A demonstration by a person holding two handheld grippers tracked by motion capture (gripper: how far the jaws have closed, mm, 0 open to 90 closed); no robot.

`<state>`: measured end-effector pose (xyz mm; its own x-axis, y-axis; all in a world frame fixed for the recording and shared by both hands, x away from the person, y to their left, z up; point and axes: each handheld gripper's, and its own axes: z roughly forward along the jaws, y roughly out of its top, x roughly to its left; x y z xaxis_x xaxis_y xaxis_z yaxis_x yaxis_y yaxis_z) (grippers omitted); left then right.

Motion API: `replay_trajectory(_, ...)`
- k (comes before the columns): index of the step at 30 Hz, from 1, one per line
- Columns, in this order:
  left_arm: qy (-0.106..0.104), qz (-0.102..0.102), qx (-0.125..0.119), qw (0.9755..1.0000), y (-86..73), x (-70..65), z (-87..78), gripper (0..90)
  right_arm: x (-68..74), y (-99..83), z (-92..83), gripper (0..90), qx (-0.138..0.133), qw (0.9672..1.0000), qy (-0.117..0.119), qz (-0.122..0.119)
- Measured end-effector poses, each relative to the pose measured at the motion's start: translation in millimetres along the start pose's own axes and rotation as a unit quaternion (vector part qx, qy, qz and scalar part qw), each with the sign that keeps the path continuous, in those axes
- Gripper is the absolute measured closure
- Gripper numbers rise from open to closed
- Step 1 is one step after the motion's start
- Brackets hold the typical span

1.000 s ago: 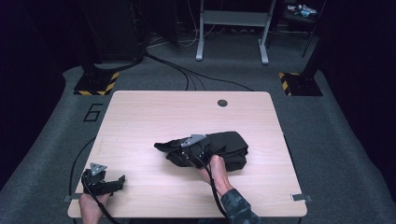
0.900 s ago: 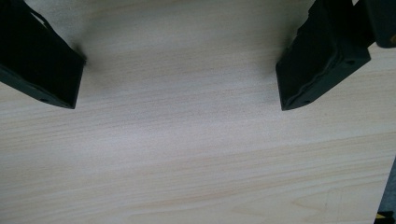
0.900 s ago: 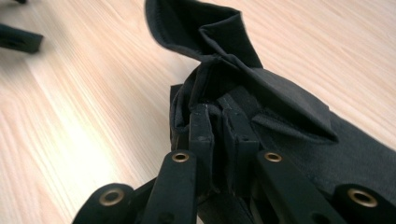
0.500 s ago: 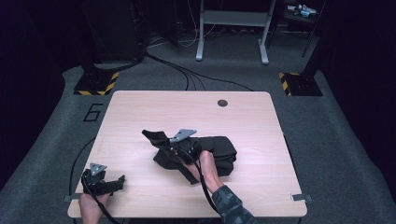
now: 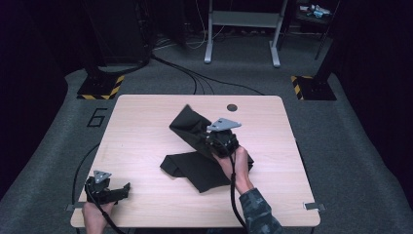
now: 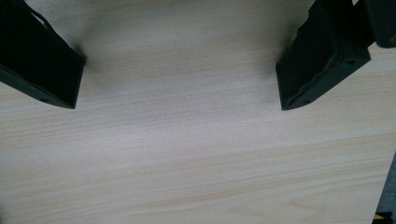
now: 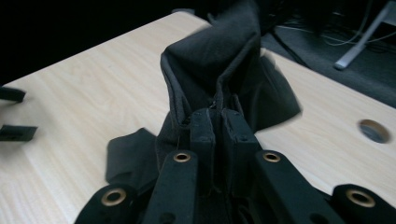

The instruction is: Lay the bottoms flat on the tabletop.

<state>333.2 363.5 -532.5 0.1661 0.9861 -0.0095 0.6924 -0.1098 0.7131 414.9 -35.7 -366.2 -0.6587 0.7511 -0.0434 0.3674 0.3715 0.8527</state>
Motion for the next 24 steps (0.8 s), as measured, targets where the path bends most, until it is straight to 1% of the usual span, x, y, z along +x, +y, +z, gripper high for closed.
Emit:
replay_trajectory(3, 0.000, 0.000, 0.000, 1.0000, 0.0, 0.0, 0.0, 0.5, -17.2, -2.4, -12.9, 83.6, -0.010, 0.9995, -0.026, 0.011)
replay_trajectory(4, 0.000, 0.000, 0.000, 1.0000, 0.0, 0.0, 0.0, 0.5, -23.9, -4.4, -18.4, 83.5, -0.012, 0.9990, -0.039, 0.020)
replay_trajectory(5, 0.000, 0.000, 0.000, 1.0000, 0.0, 0.0, 0.0, 0.5, -28.8, -5.7, -21.6, 83.5, -0.015, 0.9987, -0.043, 0.022)
replay_trajectory(6, 0.000, -0.001, 0.000, 1.0000, 0.0, 0.0, 0.0, 0.5, -36.4, -8.4, -27.6, 83.5, -0.018, 0.9980, -0.054, 0.029)
replay_trajectory(7, 0.000, -0.001, 0.000, 1.0000, 0.0, 0.0, 0.0, 0.5, -41.6, -10.7, -32.4, 83.5, -0.020, 0.9970, -0.067, 0.035)
replay_trajectory(8, 0.000, -0.001, 0.000, 1.0000, 0.0, 0.0, 0.0, 0.5, -47.7, -13.1, -37.1, 83.5, -0.021, 0.9962, -0.074, 0.042)
replay_trajectory(10, 0.000, -0.001, 0.000, 1.0000, 0.0, 0.0, 0.0, 0.5, -61.0, -19.1, -47.5, 83.4, -0.027, 0.9933, -0.097, 0.057)
replay_trajectory(13, 0.001, 0.000, 0.000, 1.0000, 0.0, 0.0, -0.1, 0.5, -76.5, -26.8, -58.9, 83.3, -0.034, 0.9893, -0.120, 0.076)
replay_trajectory(14, 0.001, -0.001, 0.000, 1.0000, 0.0, 0.0, 0.0, 0.5, -82.5, -30.1, -63.2, 83.2, -0.032, 0.9873, -0.133, 0.081)
replay_trajectory(15, 0.001, -0.001, 0.000, 1.0000, 0.0, 0.0, 0.0, 0.5, -90.4, -34.9, -68.7, 83.2, -0.033, 0.9843, -0.145, 0.095)
replay_trajectory(16, 0.000, -0.001, 0.000, 1.0000, 0.0, 0.0, 0.0, 0.5, -97.4, -39.2, -72.8, 83.1, -0.033, 0.9827, -0.153, 0.099)
replay_trajectory(17, 0.001, -0.001, 0.000, 1.0000, 0.0, 0.0, 0.0, 0.5, -103.3, -43.4, -76.8, 83.0, -0.031, 0.9800, -0.165, 0.107)
replay_trajectory(19, 0.001, -0.001, 0.000, 1.0000, 0.0, 0.1, 0.0, 0.5, -114.2, -52.2, -83.9, 82.9, -0.030, 0.9753, -0.181, 0.124)
replay_trajectory(20, 0.001, -0.001, 0.000, 1.0000, 0.0, 0.1, 0.0, 0.5, -121.7, -58.7, -88.2, 82.6, -0.024, 0.9712, -0.194, 0.137)
replay_trajectory(21, 0.000, -0.001, 0.000, 1.0000, 0.0, 0.1, 0.0, 0.5, -126.6, -63.1, -90.9, 82.5, -0.024, 0.9694, -0.199, 0.141)
replay_trajectory(22, 0.001, -0.001, 0.000, 1.0000, 0.0, 0.0, 0.0, 0.5, -133.5, -70.3, -95.0, 82.1, -0.019, 0.9655, -0.210, 0.153)
replay_trajectory(24, 0.001, 0.000, 0.001, 1.0000, 0.2, 0.0, 0.1, 0.3, -145.2, -82.6, -100.7, 81.2, -0.009, 0.9593, -0.227, 0.168)
